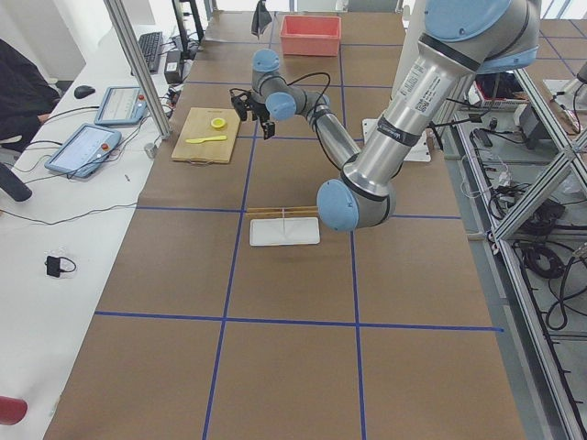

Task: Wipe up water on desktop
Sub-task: 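Lift the towel with the right gripper and move it over the pink bin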

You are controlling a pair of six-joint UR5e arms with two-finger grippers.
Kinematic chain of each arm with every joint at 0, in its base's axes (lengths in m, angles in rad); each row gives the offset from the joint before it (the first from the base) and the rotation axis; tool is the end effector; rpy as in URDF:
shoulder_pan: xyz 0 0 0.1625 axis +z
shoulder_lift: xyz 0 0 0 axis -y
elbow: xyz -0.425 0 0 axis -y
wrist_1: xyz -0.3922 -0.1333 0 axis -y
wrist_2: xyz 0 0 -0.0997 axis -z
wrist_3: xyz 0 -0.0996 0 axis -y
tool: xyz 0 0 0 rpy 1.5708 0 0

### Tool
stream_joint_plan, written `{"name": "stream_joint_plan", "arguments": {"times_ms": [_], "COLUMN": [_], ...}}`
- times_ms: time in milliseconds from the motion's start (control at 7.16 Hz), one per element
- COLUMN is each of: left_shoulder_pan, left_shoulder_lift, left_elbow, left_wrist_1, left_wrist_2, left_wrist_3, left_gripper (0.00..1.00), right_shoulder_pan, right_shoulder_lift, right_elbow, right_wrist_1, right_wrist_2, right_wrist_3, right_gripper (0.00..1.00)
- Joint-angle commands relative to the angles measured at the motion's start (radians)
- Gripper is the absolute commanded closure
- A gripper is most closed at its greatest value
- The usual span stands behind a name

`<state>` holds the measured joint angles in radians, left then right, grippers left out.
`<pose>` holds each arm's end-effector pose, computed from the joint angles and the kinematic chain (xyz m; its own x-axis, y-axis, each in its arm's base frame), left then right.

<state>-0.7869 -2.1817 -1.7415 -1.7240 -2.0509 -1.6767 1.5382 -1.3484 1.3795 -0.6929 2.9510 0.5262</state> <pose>0.3988 -0.5237 0.2066 0.3784 -0.5123 -0.7710 0.4080 0.8399 -0.3578 0.0172 -0.5628 0.4978 0.1520 -0.3663 0.9180 -0.0651 0.9231 0.3791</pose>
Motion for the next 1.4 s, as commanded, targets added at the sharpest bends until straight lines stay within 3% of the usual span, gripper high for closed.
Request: {"name": "stream_joint_plan", "arguments": {"times_ms": [0,559,978,1258], "left_shoulder_pan": [0.0,0.0,0.002,0.003], "left_shoulder_lift": [0.013,0.02,0.02,0.019], "left_elbow": [-0.016,-0.026,-0.035,-0.036], "left_wrist_1": [0.0,0.0,0.0,0.0], "left_wrist_2": [0.0,0.0,0.0,0.0], "left_wrist_3": [0.0,0.0,0.0,-0.002], "left_gripper": [0.02,0.02,0.02,0.02], "right_shoulder_pan": [0.092,0.188,0.191,0.192], "right_shoulder_lift": [-0.136,-0.371,-0.408,-0.408], "right_elbow": [0.058,0.104,0.104,0.118], "right_wrist_1": [0.006,0.087,0.082,0.079], "right_wrist_2": [0.046,-0.148,-0.352,-0.424], "right_wrist_3": [-0.034,-0.035,-0.035,-0.035], "right_gripper": [1.0,1.0,1.0,1.0]}}
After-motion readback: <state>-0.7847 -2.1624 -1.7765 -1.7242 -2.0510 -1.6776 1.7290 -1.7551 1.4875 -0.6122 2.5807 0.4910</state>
